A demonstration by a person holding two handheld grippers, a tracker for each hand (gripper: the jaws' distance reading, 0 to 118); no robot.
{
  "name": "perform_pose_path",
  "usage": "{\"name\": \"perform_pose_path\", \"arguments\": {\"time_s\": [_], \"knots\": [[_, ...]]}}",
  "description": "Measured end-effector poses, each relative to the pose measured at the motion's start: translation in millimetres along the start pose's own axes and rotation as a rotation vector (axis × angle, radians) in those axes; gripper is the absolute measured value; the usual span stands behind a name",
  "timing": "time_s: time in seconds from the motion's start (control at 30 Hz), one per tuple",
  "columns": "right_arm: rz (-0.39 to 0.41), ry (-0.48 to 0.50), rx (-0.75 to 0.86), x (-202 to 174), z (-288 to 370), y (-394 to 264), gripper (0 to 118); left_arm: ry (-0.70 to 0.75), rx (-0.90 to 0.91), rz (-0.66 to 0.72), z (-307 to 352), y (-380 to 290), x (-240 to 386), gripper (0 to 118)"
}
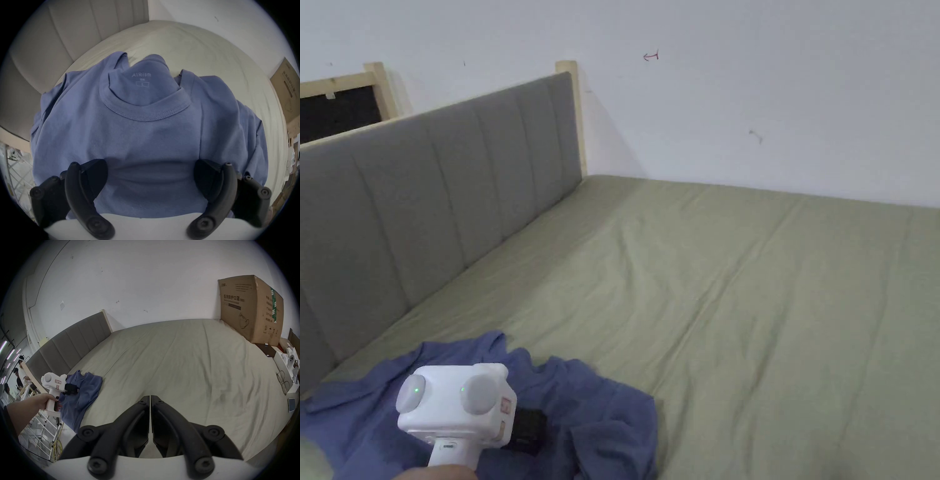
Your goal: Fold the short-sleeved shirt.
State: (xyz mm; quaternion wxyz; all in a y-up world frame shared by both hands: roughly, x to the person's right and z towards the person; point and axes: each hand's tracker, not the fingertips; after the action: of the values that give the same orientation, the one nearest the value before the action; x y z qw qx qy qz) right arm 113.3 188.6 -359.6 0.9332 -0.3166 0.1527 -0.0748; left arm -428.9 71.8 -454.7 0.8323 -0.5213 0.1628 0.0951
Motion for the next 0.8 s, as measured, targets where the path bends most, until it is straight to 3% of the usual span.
{"name": "perform_pose_path", "arguments": {"time_s": [0.1,0.13,0.17,0.23,0.37,0.47,0.6,0.7,0.8], "knots": [[-0.014,0.033,-0.017,-3.8,-0.6,-2.0,3,0.029,0.024,0.005,4.9,-6.0,6.0,107],[-0.018,0.039,-0.023,-3.9,-0.4,-2.5,3,0.026,0.059,0.023,10.0,-9.2,2.9,97],[-0.021,0.044,-0.029,-3.3,0.5,-2.7,3,0.029,0.114,0.026,14.8,-12.9,4.0,80],[-0.028,0.047,-0.035,-0.4,6.0,-2.6,3,0.033,0.193,-0.038,30.2,-21.9,9.3,0],[-0.036,0.039,-0.021,8.1,22.2,-0.5,3,-0.072,0.175,-0.091,59.5,-26.8,5.0,0],[-0.055,0.025,-0.003,16.9,37.2,4.3,3,-0.055,0.330,-0.144,115.3,-12.0,1.4,0],[-0.082,0.011,0.047,29.1,59.0,9.8,3,-0.137,0.448,-0.136,204.0,15.2,8.0,0],[-0.105,0.005,0.083,37.0,75.3,13.2,3,-0.179,0.625,-0.204,282.9,25.1,42.8,0],[-0.131,-0.002,0.112,45.4,90.3,14.9,3,-0.332,0.736,-0.248,353.7,32.9,89.5,0]]}}
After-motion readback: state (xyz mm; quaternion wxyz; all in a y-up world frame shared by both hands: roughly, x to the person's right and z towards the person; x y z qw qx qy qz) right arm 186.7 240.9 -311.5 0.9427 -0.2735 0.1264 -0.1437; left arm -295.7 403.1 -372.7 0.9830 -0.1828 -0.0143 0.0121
